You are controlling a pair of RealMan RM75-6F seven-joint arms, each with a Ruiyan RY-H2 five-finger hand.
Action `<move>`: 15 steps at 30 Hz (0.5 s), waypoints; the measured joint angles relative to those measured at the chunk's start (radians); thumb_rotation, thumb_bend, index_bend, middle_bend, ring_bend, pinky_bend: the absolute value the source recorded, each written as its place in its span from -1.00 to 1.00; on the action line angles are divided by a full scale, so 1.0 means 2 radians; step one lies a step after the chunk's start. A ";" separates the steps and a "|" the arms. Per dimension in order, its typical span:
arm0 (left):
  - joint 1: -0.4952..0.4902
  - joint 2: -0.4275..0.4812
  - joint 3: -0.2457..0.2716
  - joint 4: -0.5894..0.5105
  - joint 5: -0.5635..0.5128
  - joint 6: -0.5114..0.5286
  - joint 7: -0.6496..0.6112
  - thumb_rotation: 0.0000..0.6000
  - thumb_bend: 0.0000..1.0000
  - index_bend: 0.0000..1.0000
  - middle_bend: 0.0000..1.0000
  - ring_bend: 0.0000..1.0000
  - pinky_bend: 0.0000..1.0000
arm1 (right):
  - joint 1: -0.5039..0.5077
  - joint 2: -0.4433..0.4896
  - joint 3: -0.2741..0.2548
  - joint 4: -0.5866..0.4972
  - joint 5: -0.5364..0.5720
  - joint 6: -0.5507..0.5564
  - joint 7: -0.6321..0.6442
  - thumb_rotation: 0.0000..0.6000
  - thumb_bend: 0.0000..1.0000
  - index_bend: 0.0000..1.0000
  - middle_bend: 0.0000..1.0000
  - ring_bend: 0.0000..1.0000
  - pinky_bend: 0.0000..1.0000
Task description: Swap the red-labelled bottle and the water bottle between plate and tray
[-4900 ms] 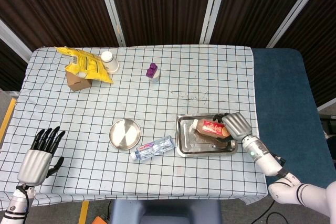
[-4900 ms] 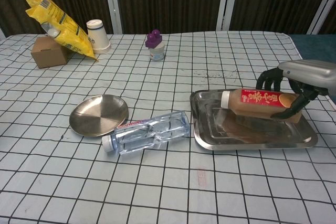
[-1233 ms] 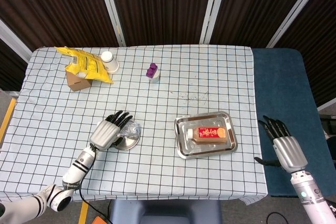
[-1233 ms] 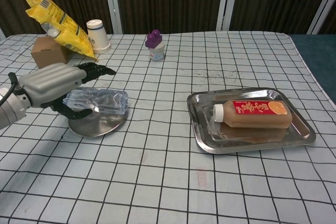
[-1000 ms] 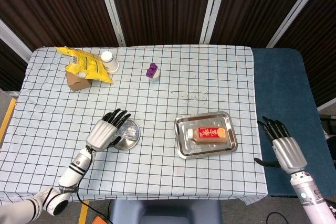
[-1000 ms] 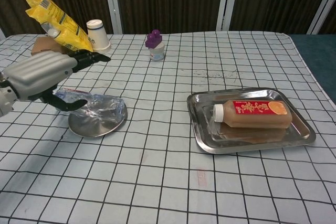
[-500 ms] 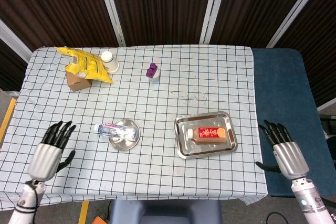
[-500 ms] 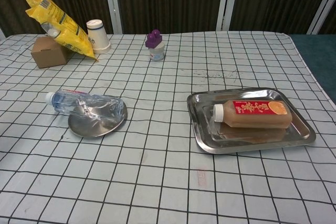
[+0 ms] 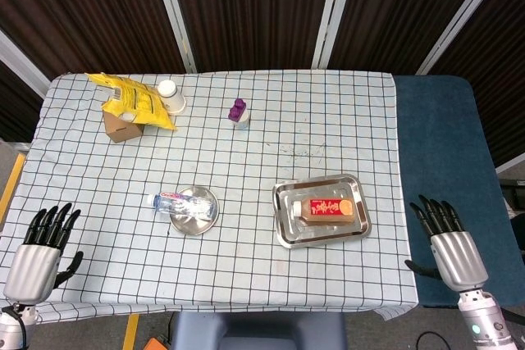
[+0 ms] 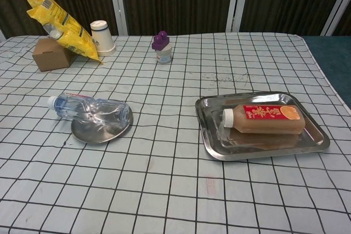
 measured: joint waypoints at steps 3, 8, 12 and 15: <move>0.002 -0.001 -0.005 0.000 0.002 0.000 0.002 1.00 -0.25 -1.00 -0.99 -1.00 -0.83 | 0.001 0.002 0.002 0.002 0.001 -0.004 0.001 1.00 -0.59 -1.00 -1.00 -1.00 -0.97; 0.005 -0.001 -0.011 0.002 0.002 -0.003 -0.001 1.00 -0.25 -1.00 -0.99 -1.00 -0.83 | 0.002 0.001 0.003 0.002 0.002 -0.007 -0.002 1.00 -0.59 -1.00 -1.00 -1.00 -1.00; 0.006 -0.001 -0.012 0.002 0.003 -0.005 -0.002 1.00 -0.25 -1.00 -0.99 -1.00 -0.83 | 0.002 0.000 0.003 0.002 0.002 -0.009 -0.006 1.00 -0.59 -1.00 -1.00 -1.00 -1.00; 0.008 0.000 -0.015 0.002 0.004 -0.007 -0.004 1.00 -0.24 -1.00 -0.99 -1.00 -0.83 | 0.003 -0.002 0.003 0.002 0.001 -0.012 -0.010 1.00 -0.59 -1.00 -1.00 -1.00 -1.00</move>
